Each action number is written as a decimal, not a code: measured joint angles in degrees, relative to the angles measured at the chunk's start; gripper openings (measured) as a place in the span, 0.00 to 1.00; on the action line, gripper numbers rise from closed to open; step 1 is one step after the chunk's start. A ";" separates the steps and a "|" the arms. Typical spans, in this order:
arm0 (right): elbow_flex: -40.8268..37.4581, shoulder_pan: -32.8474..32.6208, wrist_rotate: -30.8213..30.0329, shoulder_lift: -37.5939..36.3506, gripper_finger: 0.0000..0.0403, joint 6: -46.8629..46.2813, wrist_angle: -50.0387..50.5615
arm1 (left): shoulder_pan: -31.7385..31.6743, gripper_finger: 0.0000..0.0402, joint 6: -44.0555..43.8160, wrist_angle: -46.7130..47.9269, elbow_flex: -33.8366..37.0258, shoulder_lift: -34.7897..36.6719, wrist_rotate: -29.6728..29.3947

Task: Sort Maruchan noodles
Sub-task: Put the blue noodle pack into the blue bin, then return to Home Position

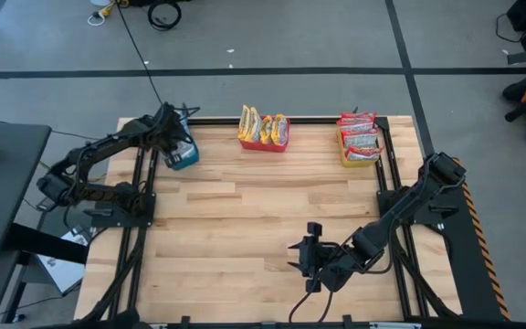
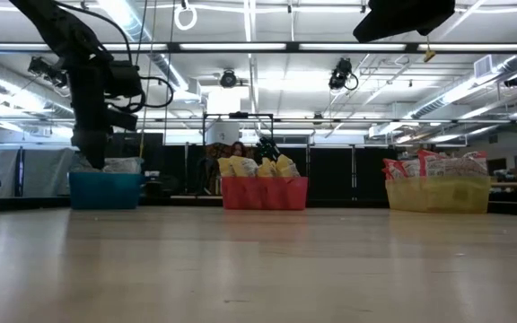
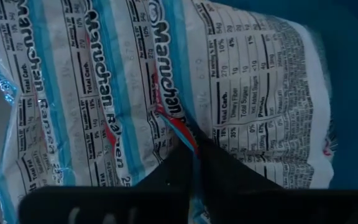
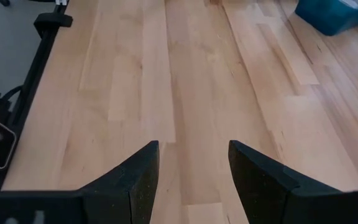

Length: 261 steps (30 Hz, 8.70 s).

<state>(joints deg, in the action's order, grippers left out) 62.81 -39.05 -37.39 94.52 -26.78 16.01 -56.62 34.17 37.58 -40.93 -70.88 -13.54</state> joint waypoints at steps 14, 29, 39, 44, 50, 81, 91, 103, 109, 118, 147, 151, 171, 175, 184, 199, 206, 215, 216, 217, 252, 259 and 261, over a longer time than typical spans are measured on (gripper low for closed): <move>0.00 3.65 4.42 0.00 0.49 3.19 0.00 | 2.28 0.41 -4.36 2.56 -0.33 2.07 -0.39; 0.00 4.72 3.98 0.00 0.49 4.20 -0.04 | 5.31 0.43 -17.99 14.19 -9.25 8.44 -0.50; 0.00 2.21 4.00 0.00 0.49 0.86 0.00 | 7.05 0.43 -26.40 13.66 -9.25 4.14 1.70; 0.00 -0.03 3.94 0.00 0.49 -1.57 -0.02 | 7.23 0.43 -28.92 13.63 -9.25 -1.18 5.48; 0.00 -1.18 2.01 0.00 0.49 -1.71 0.05 | 9.01 0.43 -29.48 11.80 -9.31 -8.36 -0.83; 0.00 6.47 3.49 0.00 0.49 9.00 -4.44 | 45.40 0.43 -55.10 13.99 -9.22 27.31 -0.20; -3.95 6.37 7.02 0.00 0.40 9.36 -14.59 | 73.97 0.43 -66.90 8.24 -7.24 27.13 -10.38; -8.67 9.42 18.46 0.00 0.03 15.65 -26.63 | 100.95 0.43 -62.64 -31.68 12.81 26.94 -29.64; -8.46 16.93 20.14 -0.13 0.06 21.16 -27.80 | 104.49 0.43 -52.99 -48.14 19.86 26.96 -35.43; -8.44 28.34 18.88 -0.38 0.03 32.84 -33.94 | 97.46 0.43 -52.48 -62.58 32.48 26.90 -33.03; -44.69 43.03 29.45 -52.55 0.02 20.81 -32.76 | 41.38 0.08 -35.98 -63.16 37.70 42.98 22.82; -47.52 39.55 28.22 -58.71 0.02 19.97 -29.15 | 40.01 0.06 -34.09 -58.09 37.72 47.13 22.81; -60.74 38.04 34.31 -86.53 0.02 17.94 -21.46 | 47.76 0.02 -37.95 -45.05 37.73 59.97 12.66; -58.89 37.51 35.78 -91.22 0.02 19.62 -15.01 | 53.85 0.02 -35.05 -42.07 37.70 65.09 9.80; -62.31 36.81 33.98 -94.33 0.02 19.45 -17.59 | 55.66 0.02 -33.55 -41.41 40.44 70.22 8.92; -62.45 36.81 34.01 -89.83 0.06 26.79 -17.55 | 55.56 0.02 -30.46 -39.92 40.46 70.47 8.87; -62.45 36.81 34.03 -89.39 0.07 26.54 -17.57 | 55.52 0.03 -30.46 -40.13 40.46 69.74 8.81; -62.45 36.81 34.03 -89.39 0.07 26.53 -17.59 | 55.52 0.06 -30.46 -40.38 40.49 69.76 8.66; -62.44 36.81 34.03 -89.39 0.07 26.52 -17.59 | 55.52 0.06 -30.45 -40.41 40.50 69.78 8.66; -62.43 36.81 34.03 -89.39 0.07 26.51 -17.59 | 55.52 0.06 -30.47 -40.41 40.50 69.76 8.66; -62.45 36.81 34.03 -89.37 0.07 26.51 -17.64 | 65.48 0.06 -21.53 -41.40 40.52 70.52 9.70; -62.45 36.81 34.03 -89.37 0.07 26.51 -17.64 | 65.48 0.06 -21.55 -41.40 40.54 70.52 9.70; -62.45 36.81 34.03 -89.37 0.07 26.51 -17.64 | 65.48 0.06 -21.55 -41.40 40.54 70.52 9.70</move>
<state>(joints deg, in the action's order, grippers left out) 0.36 -2.24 -3.36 5.15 -0.27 -1.63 8.86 12.62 -3.81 -0.38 -0.36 -3.84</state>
